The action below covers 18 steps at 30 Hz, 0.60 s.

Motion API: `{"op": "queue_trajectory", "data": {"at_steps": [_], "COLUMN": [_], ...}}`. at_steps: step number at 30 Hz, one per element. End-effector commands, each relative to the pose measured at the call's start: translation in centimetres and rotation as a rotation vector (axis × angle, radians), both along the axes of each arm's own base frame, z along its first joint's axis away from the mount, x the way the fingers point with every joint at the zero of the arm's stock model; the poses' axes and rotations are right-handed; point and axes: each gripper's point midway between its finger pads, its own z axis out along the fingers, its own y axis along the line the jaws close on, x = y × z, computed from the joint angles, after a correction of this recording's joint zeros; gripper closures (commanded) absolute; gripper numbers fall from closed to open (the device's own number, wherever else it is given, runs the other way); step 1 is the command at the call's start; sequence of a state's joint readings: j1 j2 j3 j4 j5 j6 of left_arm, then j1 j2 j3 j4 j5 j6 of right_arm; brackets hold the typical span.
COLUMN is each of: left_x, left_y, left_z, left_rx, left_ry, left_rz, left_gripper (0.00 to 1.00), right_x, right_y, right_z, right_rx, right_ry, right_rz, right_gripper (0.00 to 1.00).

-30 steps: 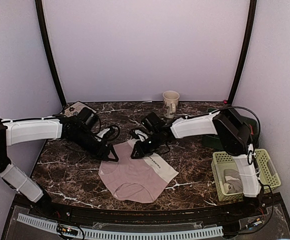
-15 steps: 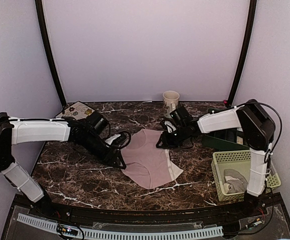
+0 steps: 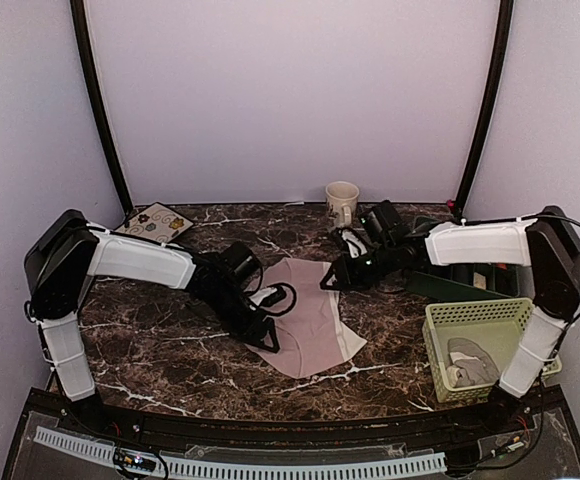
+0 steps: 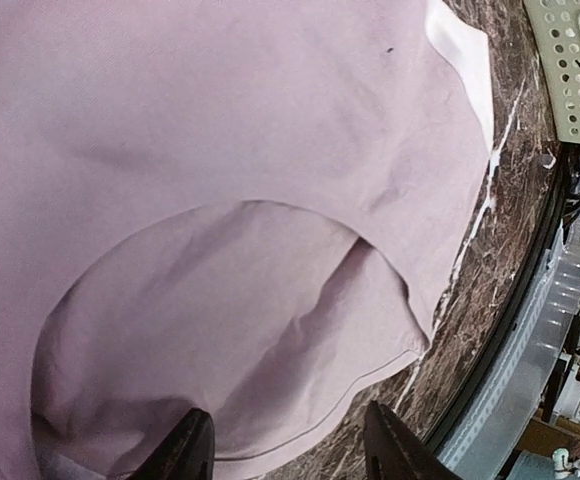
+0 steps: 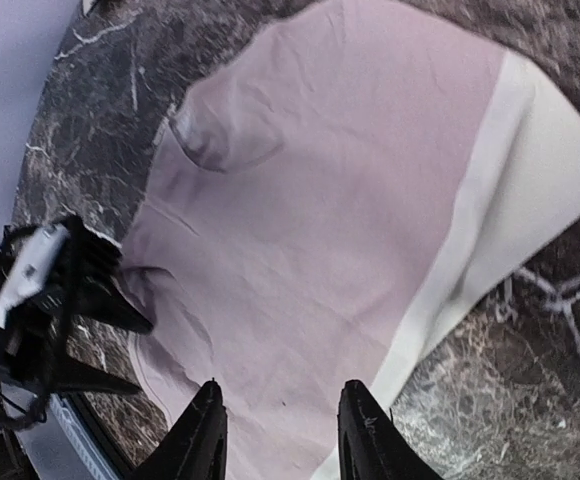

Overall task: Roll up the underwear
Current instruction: Move the underwear to the center of the board.

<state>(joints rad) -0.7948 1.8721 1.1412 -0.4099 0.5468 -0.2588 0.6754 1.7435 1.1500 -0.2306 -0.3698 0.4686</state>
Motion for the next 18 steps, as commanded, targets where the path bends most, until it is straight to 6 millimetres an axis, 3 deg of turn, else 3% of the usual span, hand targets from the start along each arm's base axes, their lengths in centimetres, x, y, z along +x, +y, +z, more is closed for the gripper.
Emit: {"op": "queue_trajectory", "data": {"at_steps": [1,5,9,14,18], "left_x": [-1.7,-5.5,-7.2,-7.7,-7.3], "left_y": [2.8,6.9,10.2,10.8,10.8], "left_z": [-1.1,-2.2,-2.3,-1.6,-1.8], "left_rx": [0.057,0.14,0.203,0.187,0.198], "left_ry": [0.055,0.126,0.155,0.164,0.158], "left_rz": [0.02,0.018,0.072,0.108,0.117], "left_gripper": [0.46,0.46,0.48,0.48,0.47], "right_x": [-2.5,-3.6,-5.4,-9.0,-10.2], "right_y": [-2.2,-3.0,-2.6,-0.1,2.4], "right_z": [-1.8,-2.2,-2.1,-2.8,-3.8], "right_rx": [-0.072,-0.089,-0.068,-0.057,-0.053], "right_ry": [0.046,0.061,0.079,0.105,0.113], "right_rz": [0.008,0.02,0.055,0.144,0.205], "right_gripper": [0.64,0.65,0.67,0.69,0.71]}}
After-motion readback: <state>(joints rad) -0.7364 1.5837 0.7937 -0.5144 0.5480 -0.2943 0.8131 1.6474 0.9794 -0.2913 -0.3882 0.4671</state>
